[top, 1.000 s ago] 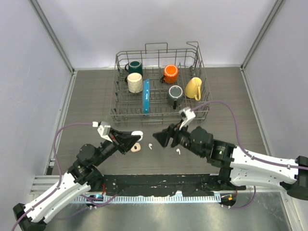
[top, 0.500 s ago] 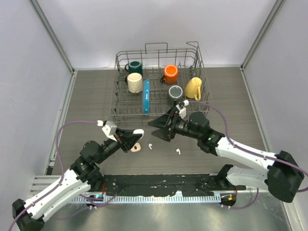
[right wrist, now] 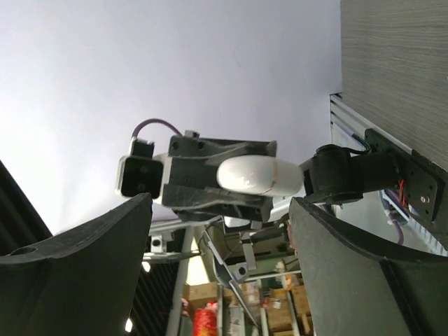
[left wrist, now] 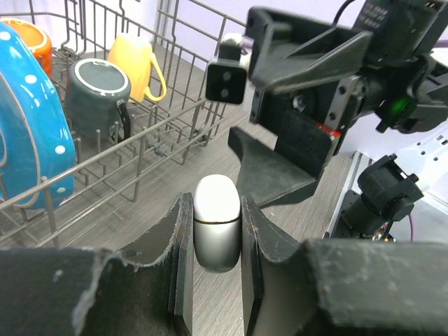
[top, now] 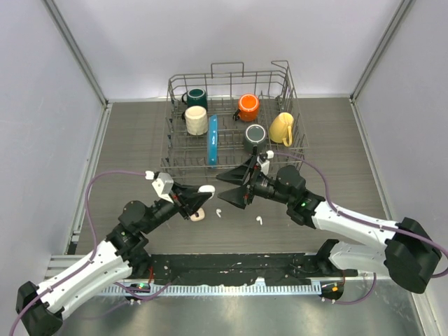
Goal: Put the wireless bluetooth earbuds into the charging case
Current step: Pick up the charging case at the center of the board.
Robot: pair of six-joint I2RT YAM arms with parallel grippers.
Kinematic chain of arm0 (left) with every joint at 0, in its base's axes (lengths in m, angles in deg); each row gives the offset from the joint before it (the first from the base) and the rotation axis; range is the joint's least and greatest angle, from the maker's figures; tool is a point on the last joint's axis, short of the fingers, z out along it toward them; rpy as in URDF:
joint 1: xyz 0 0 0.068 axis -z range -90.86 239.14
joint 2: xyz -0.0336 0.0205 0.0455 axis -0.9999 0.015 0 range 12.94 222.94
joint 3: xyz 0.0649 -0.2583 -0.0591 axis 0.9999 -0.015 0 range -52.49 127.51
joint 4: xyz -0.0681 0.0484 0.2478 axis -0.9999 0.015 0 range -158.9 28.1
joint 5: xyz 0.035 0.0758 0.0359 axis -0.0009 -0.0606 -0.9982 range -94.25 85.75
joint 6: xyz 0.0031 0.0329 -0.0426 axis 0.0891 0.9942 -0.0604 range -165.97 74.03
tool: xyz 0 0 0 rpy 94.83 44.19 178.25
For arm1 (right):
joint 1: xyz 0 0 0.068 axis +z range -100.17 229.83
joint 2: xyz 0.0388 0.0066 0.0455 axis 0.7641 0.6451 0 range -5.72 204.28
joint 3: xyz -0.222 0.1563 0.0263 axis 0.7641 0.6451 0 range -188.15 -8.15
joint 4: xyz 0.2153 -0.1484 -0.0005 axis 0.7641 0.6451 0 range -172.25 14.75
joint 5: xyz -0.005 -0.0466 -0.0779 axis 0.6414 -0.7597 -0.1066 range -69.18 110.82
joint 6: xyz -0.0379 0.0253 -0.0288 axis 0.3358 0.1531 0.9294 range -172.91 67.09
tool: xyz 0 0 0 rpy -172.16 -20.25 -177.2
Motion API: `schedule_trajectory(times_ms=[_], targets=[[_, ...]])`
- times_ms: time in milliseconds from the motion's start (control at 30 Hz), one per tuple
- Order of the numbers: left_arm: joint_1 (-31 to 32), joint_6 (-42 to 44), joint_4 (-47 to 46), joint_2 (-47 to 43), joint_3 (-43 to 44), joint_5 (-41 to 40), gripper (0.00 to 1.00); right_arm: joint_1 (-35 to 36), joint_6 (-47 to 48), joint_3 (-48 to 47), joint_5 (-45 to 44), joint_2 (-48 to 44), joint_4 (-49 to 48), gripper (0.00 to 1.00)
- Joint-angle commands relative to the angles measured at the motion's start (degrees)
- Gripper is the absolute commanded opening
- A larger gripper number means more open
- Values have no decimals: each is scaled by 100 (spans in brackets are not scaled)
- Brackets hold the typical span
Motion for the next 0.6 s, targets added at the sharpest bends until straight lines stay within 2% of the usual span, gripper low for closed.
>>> schedule_trajectory(times_ms=[0, 233, 400, 567], targets=[[23, 128, -577, 47, 299, 158, 0, 46, -536, 9, 30, 179, -665, 85], [23, 181, -665, 82, 299, 157, 0, 81, -394, -247, -49, 223, -154, 85], [32, 119, -840, 231, 334, 245, 0, 177, -605, -150, -84, 434, -497, 84], [32, 119, -964, 354, 352, 237, 0, 318, -877, -106, -154, 654, -998, 79]])
